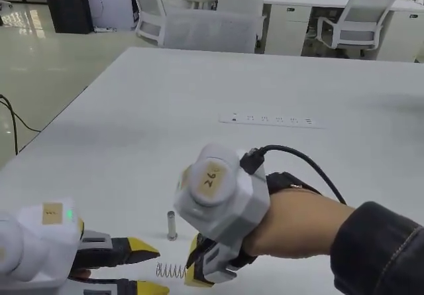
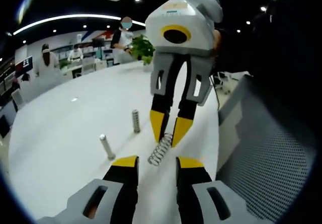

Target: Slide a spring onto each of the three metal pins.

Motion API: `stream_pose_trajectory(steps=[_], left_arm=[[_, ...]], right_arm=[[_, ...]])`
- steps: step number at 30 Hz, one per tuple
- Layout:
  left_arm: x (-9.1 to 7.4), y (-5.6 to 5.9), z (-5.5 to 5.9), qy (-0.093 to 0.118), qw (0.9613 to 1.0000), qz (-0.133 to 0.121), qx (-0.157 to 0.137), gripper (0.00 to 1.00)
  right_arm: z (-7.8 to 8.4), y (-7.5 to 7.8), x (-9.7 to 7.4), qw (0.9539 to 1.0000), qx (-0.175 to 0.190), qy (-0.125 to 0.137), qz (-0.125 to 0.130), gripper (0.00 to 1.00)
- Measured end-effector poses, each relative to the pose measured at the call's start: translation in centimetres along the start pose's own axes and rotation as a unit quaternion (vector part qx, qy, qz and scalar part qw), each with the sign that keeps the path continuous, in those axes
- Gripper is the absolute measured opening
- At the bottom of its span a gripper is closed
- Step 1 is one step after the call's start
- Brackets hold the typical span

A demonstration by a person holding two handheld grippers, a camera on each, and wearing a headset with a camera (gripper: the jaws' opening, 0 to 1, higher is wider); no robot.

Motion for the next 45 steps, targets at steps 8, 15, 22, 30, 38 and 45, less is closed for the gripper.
stream_pose_trajectory(steps=[8, 15, 22, 30, 38, 45], left_arm=[[0.3, 0.2, 0.1, -0.007, 0.9998, 0.016, 0.01, 0.14], [0.6, 0.5, 0.3, -0.014, 0.9992, 0.034, 0.016, 0.07], [0.6, 0.5, 0.4, -0.017, 0.9991, 0.035, 0.018, 0.05], [0.7, 0.5, 0.7, -0.021, 0.9991, 0.033, 0.014, 0.03], [0.7, 0.6, 0.8, -0.026, 0.999, 0.033, 0.012, 0.03], [0.8, 0.6, 0.7, -0.024, 0.999, 0.035, 0.012, 0.03]], right_arm=[[0.0, -0.2, 0.0, 0.9999, -0.011, -0.002, -0.007, 0.07], [0.0, -0.7, 0.1, 0.9994, -0.022, -0.009, -0.026, 0.07], [-0.1, -0.8, -0.3, 0.9993, -0.023, -0.007, -0.029, 0.07], [-0.8, -0.9, -0.9, 0.9993, -0.026, 0.005, -0.025, 0.07], [-1.9, -1.0, -1.5, 0.9989, -0.032, 0.026, -0.021, 0.07], [-2.8, -1.0, -1.9, 0.9983, -0.035, 0.044, -0.018, 0.07]])
Point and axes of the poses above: the centre of the closed fingertips' face, and the gripper's own axes: x roughly forward along the fingers, y roughly to its right, z roughly out of its underside, the point moved 10 cm from there along -x, roughly backward along the fingers, and after that the axes turned 3 degrees about z, right-handed, at the moved point
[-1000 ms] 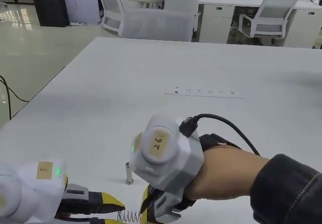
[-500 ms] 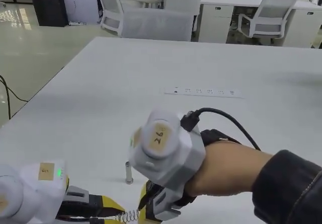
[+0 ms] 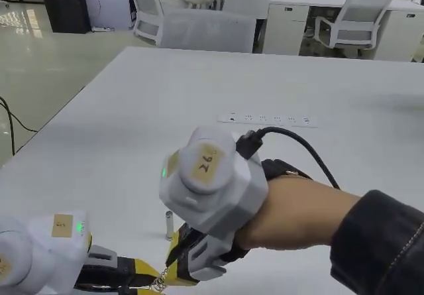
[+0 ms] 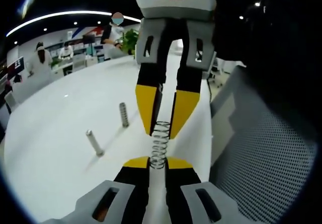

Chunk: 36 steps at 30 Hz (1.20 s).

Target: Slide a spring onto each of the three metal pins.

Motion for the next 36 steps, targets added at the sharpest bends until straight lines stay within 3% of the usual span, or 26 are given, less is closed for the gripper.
stream_pose_trajectory(steps=[7, 17, 21, 36], left_arm=[[0.0, 0.0, -0.2, 0.004, 1.0, -0.001, 0.003, 0.03], [-0.1, -0.1, -0.1, 0.01, 0.9999, -0.006, 0.006, 0.02], [-0.1, -0.1, -0.3, 0.018, 0.9998, -0.004, 0.007, 0.02], [0.0, 0.2, -0.9, 0.006, 0.9996, 0.001, 0.029, 0.02]], right_arm=[[-0.7, 0.1, -0.1, 0.9998, 0.007, 0.017, 0.004, 0.07], [-0.8, 0.2, -0.1, 0.9997, 0.007, 0.021, 0.004, 0.08], [-0.6, 0.1, 0.3, 0.9999, 0.003, 0.009, 0.002, 0.1], [-0.1, -0.1, 1.3, 0.9998, 0.003, -0.014, -0.012, 0.09]])
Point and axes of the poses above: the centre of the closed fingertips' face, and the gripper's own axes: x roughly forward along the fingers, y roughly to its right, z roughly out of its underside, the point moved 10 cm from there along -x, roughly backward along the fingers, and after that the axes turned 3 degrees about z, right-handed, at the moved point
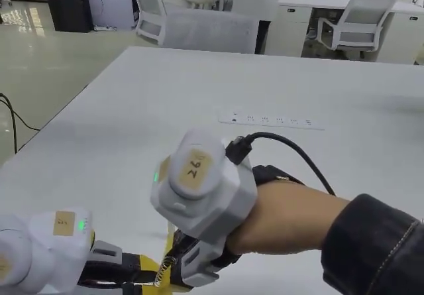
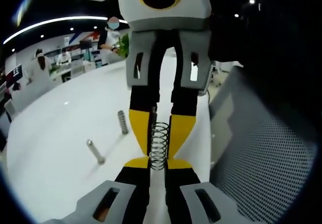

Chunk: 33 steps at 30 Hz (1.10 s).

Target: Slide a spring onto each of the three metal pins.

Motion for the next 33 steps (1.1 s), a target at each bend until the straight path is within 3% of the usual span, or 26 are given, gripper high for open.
stream_pose_trajectory(steps=[3, 11, 27, 33], left_arm=[[0.1, 0.1, -0.1, -0.007, 1.0, 0.003, 0.006, 0.02], [0.0, -0.2, 0.1, 0.002, 0.9999, -0.002, -0.012, 0.04], [-0.9, -1.1, 1.4, 0.011, 0.9974, -0.045, -0.055, 0.32], [-1.6, -1.5, 1.8, 0.034, 0.9931, -0.077, -0.081, 0.43]], right_arm=[[0.1, 0.0, 0.0, 1.0, 0.004, -0.003, -0.003, 0.08], [-0.1, 0.0, -0.2, 1.0, 0.002, -0.002, 0.004, 0.08], [0.6, 0.9, -0.8, 0.9996, 0.013, -0.008, 0.024, 0.08], [0.9, 1.3, -1.1, 0.9993, 0.017, -0.011, 0.031, 0.08]])
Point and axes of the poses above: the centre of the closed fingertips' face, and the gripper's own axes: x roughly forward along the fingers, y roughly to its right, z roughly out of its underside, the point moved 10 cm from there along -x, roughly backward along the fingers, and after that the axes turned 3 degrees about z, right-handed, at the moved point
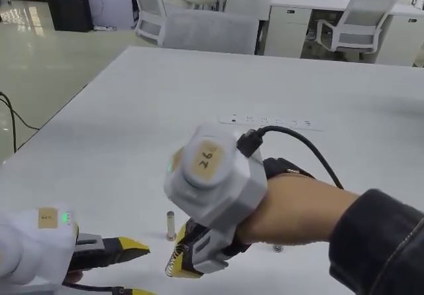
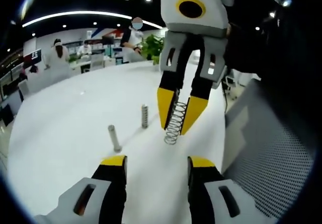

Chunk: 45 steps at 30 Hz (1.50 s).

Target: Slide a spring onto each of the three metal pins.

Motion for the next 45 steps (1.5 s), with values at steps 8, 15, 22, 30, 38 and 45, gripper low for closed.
stream_pose_trajectory(steps=[8, 15, 22, 30, 38, 45], left_arm=[[-0.3, -0.3, 0.3, 0.008, 0.9997, -0.022, -0.011, 0.53], [-0.4, -0.2, 0.4, 0.009, 0.9993, -0.031, -0.017, 0.57], [-0.5, -0.2, 0.4, 0.01, 0.9992, -0.033, -0.02, 0.61], [-0.4, 0.1, 0.4, 0.011, 0.9991, -0.034, -0.024, 0.63], [-0.2, 0.2, 0.6, 0.009, 0.9992, -0.03, -0.024, 0.63], [-0.2, 0.2, 0.8, 0.007, 0.9993, -0.03, -0.024, 0.63]], right_arm=[[0.3, 0.7, -0.6, 0.9999, 0.008, 0.001, 0.01, 0.08], [0.4, 1.5, -1.5, 0.9996, 0.011, 0.003, 0.024, 0.08], [0.4, 3.0, -2.4, 0.9989, 0.018, 0.004, 0.044, 0.08], [0.0, 4.5, -3.2, 0.9981, 0.009, -0.002, 0.061, 0.08], [-1.1, 5.9, -3.2, 0.9977, -0.006, -0.013, 0.067, 0.08], [-1.8, 6.9, -2.5, 0.9971, -0.023, -0.028, 0.067, 0.08]])
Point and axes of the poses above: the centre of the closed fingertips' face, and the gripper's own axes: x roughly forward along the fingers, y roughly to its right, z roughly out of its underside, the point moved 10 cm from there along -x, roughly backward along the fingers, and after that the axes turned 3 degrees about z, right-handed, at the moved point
